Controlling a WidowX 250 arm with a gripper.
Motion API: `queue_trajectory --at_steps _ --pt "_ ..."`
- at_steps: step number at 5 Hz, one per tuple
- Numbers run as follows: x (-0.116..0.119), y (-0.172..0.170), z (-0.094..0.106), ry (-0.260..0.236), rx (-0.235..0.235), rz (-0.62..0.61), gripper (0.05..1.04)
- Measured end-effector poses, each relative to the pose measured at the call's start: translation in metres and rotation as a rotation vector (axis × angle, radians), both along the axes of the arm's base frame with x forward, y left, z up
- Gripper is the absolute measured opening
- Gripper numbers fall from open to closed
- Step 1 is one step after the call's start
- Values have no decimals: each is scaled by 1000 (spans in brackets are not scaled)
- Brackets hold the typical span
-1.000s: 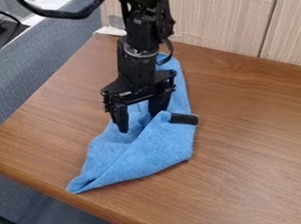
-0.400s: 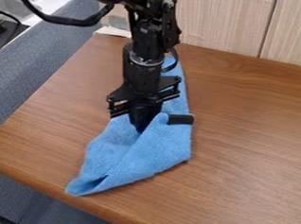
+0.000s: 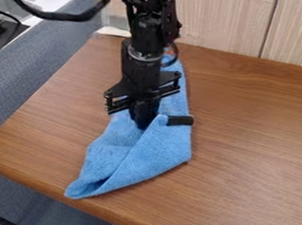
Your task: Unfold the cloth from left to right
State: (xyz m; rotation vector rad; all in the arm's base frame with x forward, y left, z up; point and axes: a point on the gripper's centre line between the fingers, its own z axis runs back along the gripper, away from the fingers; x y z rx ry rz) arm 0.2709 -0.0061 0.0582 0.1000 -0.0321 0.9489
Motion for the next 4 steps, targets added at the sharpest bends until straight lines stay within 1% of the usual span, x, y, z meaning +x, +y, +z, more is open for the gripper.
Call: queue_trajectory --at_steps 1,2,3,4 --pt "-6 -3 23 -38 -26 -1 51" --pt "-4 -15 49 -63 -56 -14 51" --pt "8 -37 61 -91 -110 -33 51" --pt "19 -58 56 -97 -128 -65 51"
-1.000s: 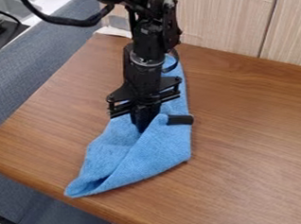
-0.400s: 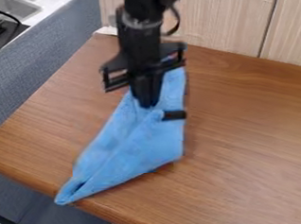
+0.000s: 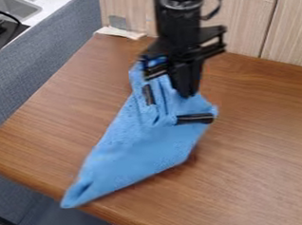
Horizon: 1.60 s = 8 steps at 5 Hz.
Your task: Unfold the cloth from left to right
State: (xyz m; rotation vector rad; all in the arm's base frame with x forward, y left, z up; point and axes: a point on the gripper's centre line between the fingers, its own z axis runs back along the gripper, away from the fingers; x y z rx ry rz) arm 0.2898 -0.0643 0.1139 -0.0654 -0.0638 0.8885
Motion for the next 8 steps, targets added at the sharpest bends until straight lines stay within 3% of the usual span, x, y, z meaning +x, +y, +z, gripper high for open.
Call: queue_trajectory --at_steps 3,4,5,7,8 --pt "21 -51 -73 41 -18 -88 51" --pt "24 -53 -75 26 -11 -92 76" --pt "23 -56 -75 25 33 -97 225" --pt "13 -52 -65 27 36 -93 783" --pt "10 -50 -49 17 20 -99 997"
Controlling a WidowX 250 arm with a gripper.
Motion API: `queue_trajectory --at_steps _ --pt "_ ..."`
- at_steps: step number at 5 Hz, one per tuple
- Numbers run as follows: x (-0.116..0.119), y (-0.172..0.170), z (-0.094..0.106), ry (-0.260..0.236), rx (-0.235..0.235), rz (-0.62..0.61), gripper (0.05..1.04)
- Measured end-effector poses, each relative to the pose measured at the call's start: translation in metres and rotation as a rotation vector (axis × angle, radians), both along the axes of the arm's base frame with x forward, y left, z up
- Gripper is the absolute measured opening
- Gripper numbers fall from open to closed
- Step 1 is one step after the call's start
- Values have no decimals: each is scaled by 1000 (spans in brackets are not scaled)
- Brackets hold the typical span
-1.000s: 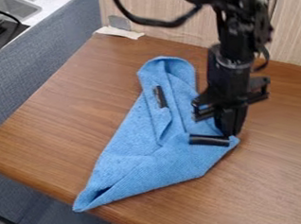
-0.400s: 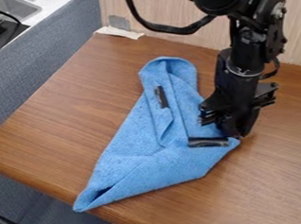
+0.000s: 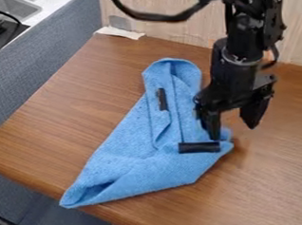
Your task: Unfold the cloth from left to right
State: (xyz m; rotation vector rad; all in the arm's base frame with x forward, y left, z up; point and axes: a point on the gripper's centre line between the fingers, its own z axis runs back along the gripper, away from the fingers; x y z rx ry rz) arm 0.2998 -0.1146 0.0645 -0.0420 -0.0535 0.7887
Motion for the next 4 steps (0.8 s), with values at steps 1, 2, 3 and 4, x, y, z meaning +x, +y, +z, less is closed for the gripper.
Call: queue_trajectory --at_steps 1,2,3,4 --pt "-4 2 10 12 -9 -13 1005" --pt "-7 4 29 -12 -26 -19 1001" --pt "-16 14 63 -67 -56 -5 1001" --pt "-30 32 87 -100 -112 16 1001"
